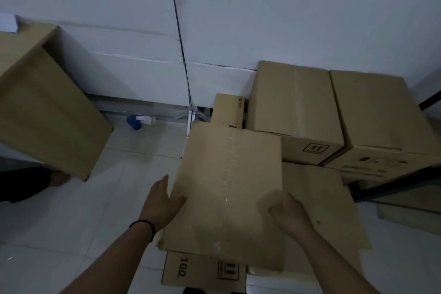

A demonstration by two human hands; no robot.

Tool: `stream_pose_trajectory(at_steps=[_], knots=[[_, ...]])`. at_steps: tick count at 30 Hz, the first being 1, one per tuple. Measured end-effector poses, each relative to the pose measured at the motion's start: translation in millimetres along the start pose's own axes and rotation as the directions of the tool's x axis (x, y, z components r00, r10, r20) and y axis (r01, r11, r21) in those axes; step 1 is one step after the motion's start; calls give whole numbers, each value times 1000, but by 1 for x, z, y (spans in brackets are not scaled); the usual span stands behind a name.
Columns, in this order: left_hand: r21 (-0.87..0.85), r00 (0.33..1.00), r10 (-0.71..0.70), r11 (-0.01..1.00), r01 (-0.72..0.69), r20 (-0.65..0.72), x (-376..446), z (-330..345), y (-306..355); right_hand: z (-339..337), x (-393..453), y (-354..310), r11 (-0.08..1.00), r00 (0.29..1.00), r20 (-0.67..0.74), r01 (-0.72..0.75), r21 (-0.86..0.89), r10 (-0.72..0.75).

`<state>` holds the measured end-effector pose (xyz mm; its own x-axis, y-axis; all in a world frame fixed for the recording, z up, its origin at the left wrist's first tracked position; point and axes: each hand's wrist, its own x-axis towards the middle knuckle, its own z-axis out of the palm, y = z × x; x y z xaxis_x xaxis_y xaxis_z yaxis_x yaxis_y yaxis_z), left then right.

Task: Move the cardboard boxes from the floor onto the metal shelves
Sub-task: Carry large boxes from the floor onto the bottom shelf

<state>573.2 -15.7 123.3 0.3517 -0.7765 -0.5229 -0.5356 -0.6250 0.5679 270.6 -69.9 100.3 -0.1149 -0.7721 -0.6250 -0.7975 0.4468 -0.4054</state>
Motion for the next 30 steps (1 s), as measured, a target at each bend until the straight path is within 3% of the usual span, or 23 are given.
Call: stream_pose_trajectory(at_steps=[4, 9, 14, 18, 30], knots=[[-28, 997, -53, 998, 54, 47, 17, 11, -3, 7, 13, 6, 998, 999, 1, -50, 41, 50], [-82, 986, -140, 986, 147, 84, 34, 23, -13, 16, 17, 11, 967, 989, 77, -137, 213, 124], [-118, 978, -191, 973, 200, 82, 38, 31, -20, 20, 20, 12, 957, 979, 119, -190, 220, 167], [-171, 974, -178, 964, 202, 142, 34, 33, -28, 19, 13, 12, 943, 981, 159, -158, 293, 114], [-375, 973, -152, 903, 209, 175, -7, 11, -11, 10, -7, 15, 841, 995, 92, -87, 534, 44]])
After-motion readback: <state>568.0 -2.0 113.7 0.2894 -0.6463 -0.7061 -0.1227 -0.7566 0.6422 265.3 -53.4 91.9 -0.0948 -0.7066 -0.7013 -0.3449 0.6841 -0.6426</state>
